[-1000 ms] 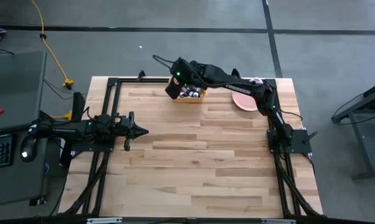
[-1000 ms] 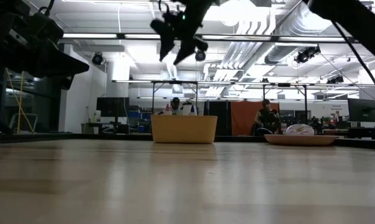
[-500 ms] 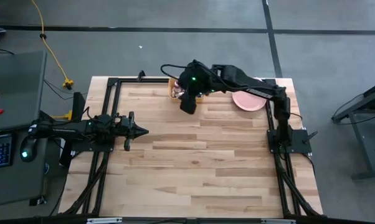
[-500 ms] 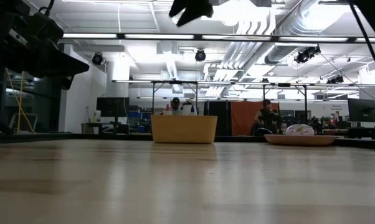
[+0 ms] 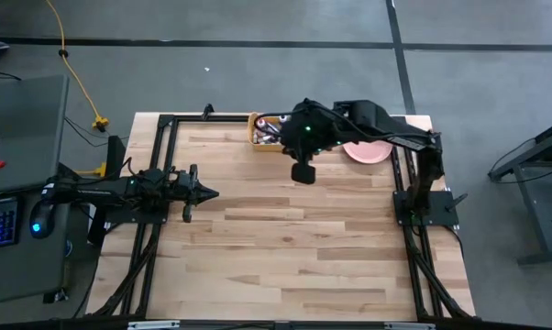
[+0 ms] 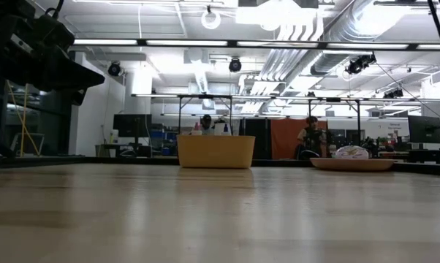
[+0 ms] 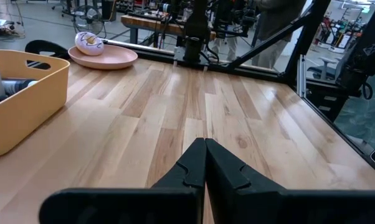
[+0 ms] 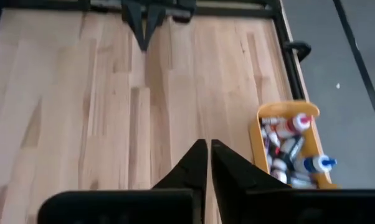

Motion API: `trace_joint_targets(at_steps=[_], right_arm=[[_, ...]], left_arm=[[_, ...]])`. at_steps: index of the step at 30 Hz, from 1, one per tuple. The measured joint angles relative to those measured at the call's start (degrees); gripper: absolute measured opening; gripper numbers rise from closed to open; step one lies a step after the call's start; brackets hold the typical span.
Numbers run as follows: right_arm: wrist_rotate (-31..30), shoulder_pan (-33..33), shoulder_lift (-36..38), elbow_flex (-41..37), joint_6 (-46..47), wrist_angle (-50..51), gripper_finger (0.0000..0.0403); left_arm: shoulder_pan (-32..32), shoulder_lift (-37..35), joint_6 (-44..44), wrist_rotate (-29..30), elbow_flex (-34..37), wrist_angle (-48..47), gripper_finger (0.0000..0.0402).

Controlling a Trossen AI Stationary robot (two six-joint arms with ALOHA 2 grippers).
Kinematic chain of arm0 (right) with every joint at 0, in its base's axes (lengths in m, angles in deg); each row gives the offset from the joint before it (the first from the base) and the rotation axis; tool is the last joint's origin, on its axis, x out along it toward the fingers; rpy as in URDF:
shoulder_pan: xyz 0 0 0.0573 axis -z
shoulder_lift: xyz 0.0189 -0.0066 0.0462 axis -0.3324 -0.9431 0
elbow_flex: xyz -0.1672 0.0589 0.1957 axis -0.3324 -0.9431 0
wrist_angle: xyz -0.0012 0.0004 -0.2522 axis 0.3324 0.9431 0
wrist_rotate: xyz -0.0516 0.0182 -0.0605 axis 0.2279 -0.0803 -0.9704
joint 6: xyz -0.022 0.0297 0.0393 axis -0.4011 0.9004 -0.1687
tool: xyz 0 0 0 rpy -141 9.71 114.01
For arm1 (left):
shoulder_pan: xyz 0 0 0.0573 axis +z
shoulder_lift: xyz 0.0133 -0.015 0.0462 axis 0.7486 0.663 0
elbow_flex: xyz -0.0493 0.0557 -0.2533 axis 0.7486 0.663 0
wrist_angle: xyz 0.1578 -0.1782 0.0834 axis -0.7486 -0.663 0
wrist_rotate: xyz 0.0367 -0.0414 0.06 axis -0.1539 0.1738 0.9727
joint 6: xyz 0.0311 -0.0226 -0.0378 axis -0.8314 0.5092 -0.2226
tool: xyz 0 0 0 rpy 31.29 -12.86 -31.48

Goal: Pick & Place food coloring
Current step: Return to Home Position

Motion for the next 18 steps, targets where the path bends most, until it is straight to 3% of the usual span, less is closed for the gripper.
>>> trace_joint_targets(at_steps=[9,11,14,18], right_arm=[[-2.5,-3.4,4.3,-0.2,0.2,6.0,0.0001],[-2.3,-4.2,7.0,-3.8,0.1,3.9,0.0001],[-1.1,-4.9,15.2,-17.9,0.4,-6.4,0.0000],[3.1,-4.5,29.9,-44.6,2.9,-27.1,0.0000]], left_arm=[[0.0,0.0,0.0,0.0,0.0,0.0,0.0001],[0.0,0.0,0.0,0.0,0.0,0.0,0.0001],[0.0,0.0,0.0,0.0,0.0,0.0,0.0001],[0.0,0.0,0.0,0.0,0.0,0.0,0.0001]])
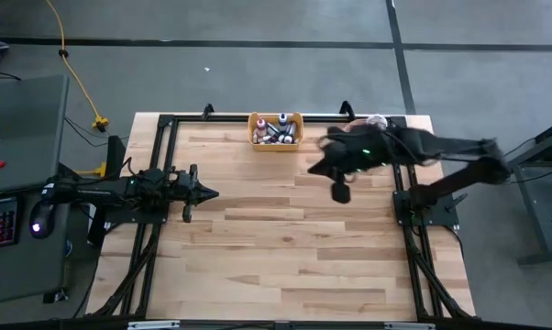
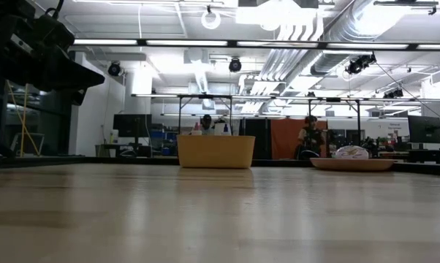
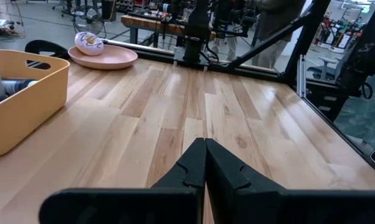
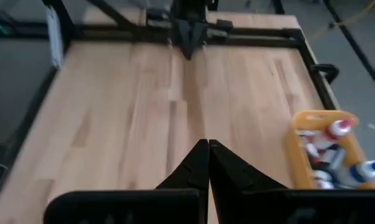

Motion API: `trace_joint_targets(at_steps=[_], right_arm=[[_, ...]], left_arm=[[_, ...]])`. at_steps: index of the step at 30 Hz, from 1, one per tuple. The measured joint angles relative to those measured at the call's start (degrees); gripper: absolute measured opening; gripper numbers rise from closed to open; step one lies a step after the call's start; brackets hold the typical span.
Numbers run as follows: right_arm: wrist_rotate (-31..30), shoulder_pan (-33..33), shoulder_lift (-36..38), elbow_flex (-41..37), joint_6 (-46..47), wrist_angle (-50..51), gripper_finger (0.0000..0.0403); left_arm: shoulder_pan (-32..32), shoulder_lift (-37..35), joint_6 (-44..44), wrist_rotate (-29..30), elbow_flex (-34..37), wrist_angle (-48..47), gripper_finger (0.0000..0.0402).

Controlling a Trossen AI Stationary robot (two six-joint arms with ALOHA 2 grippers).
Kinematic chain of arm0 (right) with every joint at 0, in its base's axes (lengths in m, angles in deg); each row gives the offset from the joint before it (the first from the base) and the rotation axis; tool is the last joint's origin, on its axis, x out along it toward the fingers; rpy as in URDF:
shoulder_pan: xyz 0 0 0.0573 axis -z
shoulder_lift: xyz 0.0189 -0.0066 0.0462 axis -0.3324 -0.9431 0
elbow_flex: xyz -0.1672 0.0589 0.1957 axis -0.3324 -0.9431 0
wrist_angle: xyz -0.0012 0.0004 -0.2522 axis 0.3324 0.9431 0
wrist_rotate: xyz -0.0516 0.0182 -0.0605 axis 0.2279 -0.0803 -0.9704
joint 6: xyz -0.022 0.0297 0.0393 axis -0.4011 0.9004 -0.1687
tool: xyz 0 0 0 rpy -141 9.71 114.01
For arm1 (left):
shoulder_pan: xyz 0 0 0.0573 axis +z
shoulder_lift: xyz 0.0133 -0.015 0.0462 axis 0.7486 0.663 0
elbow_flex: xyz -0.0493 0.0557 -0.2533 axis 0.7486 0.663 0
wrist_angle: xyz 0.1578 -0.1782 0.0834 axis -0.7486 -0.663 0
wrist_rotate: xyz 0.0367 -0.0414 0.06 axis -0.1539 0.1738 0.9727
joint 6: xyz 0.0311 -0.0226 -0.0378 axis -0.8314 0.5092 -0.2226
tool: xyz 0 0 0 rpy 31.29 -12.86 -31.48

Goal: Pick & Place food coloring
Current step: Return to Home Position

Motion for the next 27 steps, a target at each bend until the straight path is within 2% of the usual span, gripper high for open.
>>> trace_joint_targets(at_steps=[5,11,18,23,27], right_arm=[[1.7,1.3,18.1,-26.7,5.0,-19.8,0.0000],[0.4,1.6,37.8,-49.0,10.1,-30.7,0.0000],[0.7,-1.2,53.9,-65.0,13.7,-42.9,0.0000],[-0.8,-5.7,59.6,-71.6,13.2,-55.5,0.0000],[-3.9,-7.6,63.3,-75.5,10.2,-58.4,0.0000]], left_arm=[[0.0,0.0,0.0,0.0,0.0,0.0,0.0001],[0.0,0.0,0.0,0.0,0.0,0.0,0.0001],[0.0,0.0,0.0,0.0,0.0,0.0,0.0001],[0.0,0.0,0.0,0.0,0.0,0.0,0.0001],[0.0,0.0,0.0,0.0,0.0,0.0,0.0001]])
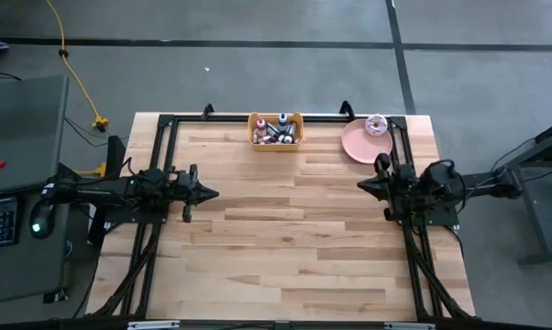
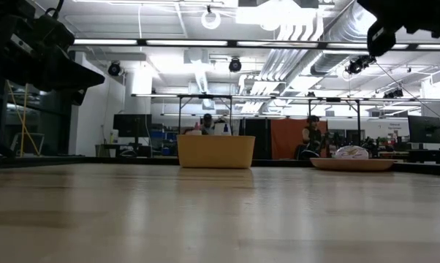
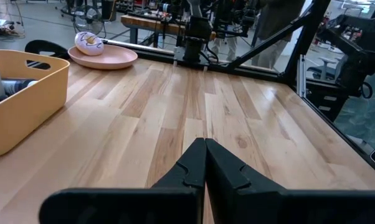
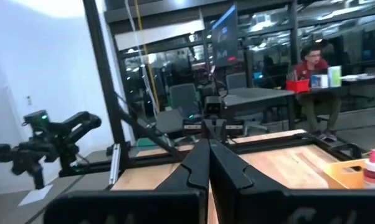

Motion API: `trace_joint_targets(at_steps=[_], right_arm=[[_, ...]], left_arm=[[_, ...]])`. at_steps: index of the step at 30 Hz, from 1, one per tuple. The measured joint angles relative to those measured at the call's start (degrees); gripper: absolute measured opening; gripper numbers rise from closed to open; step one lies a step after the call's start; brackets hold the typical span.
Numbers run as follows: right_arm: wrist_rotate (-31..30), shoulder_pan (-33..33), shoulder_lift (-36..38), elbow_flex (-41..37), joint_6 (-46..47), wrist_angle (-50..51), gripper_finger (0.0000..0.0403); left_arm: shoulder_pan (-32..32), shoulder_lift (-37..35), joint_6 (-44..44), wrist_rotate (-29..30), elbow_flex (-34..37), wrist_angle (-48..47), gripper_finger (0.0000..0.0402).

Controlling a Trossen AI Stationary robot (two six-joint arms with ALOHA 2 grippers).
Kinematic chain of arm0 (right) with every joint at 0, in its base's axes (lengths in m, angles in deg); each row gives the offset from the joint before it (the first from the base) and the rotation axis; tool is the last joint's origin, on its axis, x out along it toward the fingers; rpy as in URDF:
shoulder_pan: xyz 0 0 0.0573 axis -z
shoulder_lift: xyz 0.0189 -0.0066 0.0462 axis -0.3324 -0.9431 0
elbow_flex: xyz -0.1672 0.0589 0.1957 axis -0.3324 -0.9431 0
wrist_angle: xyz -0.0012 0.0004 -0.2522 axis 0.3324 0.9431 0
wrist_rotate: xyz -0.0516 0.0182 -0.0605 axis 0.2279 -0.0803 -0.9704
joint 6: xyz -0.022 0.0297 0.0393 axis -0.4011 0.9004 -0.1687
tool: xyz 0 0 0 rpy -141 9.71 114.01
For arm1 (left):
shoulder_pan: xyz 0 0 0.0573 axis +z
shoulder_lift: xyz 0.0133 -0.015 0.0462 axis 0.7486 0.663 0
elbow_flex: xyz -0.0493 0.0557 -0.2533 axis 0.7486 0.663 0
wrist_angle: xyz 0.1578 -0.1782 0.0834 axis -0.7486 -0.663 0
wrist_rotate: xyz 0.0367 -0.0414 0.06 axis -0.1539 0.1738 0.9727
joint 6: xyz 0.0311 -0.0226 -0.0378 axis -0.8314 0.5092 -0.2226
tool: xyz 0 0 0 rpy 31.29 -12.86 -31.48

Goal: Pick & Place food coloring
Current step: Return to Home Position

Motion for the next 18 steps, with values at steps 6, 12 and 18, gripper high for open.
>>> trace_joint_targets(at_steps=[6,12,18], right_arm=[[-0.2,2.0,4.8,-5.0,1.5,0.4,0.0000],[4.1,6.2,5.9,-7.5,2.8,0.1,0.0000],[6.3,7.1,6.0,-9.8,3.5,-2.6,0.0000]], left_arm=[[0.0,0.0,0.0,0.0,0.0,0.0,0.0001],[0.0,0.0,0.0,0.0,0.0,0.0,0.0001],[0.0,0.0,0.0,0.0,0.0,0.0,0.0001]])
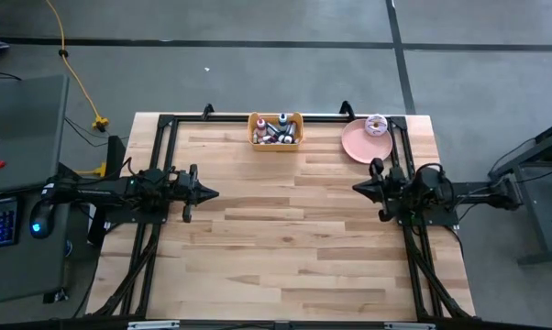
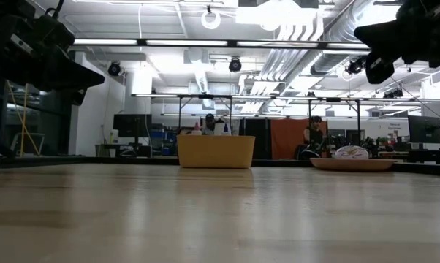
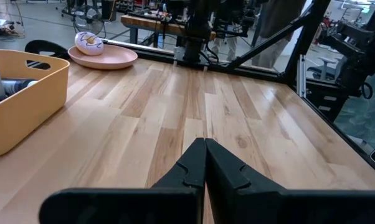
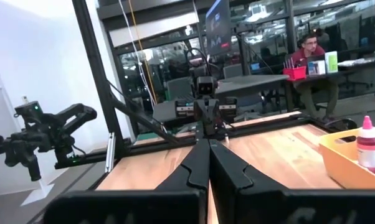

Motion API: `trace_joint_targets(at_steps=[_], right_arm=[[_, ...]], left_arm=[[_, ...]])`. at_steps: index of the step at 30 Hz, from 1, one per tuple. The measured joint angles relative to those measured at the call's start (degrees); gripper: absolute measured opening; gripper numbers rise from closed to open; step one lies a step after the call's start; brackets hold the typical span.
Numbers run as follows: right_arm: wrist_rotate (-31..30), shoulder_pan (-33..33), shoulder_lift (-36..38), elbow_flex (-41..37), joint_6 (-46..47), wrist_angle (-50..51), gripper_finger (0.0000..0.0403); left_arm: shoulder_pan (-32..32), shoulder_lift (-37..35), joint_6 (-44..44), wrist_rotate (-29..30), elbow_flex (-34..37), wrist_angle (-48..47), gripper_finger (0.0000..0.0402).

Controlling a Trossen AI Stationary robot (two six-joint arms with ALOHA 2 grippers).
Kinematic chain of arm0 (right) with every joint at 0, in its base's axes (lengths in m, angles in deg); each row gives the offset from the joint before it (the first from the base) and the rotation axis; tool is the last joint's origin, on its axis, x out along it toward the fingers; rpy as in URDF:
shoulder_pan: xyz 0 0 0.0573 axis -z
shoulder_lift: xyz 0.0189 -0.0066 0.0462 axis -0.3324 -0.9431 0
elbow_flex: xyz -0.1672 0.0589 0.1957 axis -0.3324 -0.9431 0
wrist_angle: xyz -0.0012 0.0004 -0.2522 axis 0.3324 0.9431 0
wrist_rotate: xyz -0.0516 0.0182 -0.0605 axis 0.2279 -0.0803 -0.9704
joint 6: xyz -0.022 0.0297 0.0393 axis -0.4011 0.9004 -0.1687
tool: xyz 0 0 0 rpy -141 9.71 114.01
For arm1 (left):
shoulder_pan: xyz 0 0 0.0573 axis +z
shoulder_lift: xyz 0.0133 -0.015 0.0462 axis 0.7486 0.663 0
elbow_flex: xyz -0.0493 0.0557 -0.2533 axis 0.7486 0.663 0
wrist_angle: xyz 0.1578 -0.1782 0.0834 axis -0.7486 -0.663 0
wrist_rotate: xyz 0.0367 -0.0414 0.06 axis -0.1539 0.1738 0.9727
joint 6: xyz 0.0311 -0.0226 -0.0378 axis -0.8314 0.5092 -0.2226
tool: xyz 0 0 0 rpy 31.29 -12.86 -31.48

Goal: Pick & Place food coloring
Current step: Return to Home Position

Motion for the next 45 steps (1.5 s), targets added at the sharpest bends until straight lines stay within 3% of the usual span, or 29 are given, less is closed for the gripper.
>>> trace_joint_targets(at_steps=[10,19,45], right_arm=[[-0.7,0.3,2.3,-1.8,-2.0,0.1,0.0000],[-2.6,1.1,7.2,-1.8,-2.7,14.1,0.0000],[-1.9,1.1,6.5,-1.8,-5.2,14.4,0.0000]], left_arm=[[0.0,0.0,0.0,0.0,0.0,0.0,0.0001],[0.0,0.0,0.0,0.0,0.0,0.0,0.0001],[0.0,0.0,0.0,0.0,0.0,0.0,0.0001]])
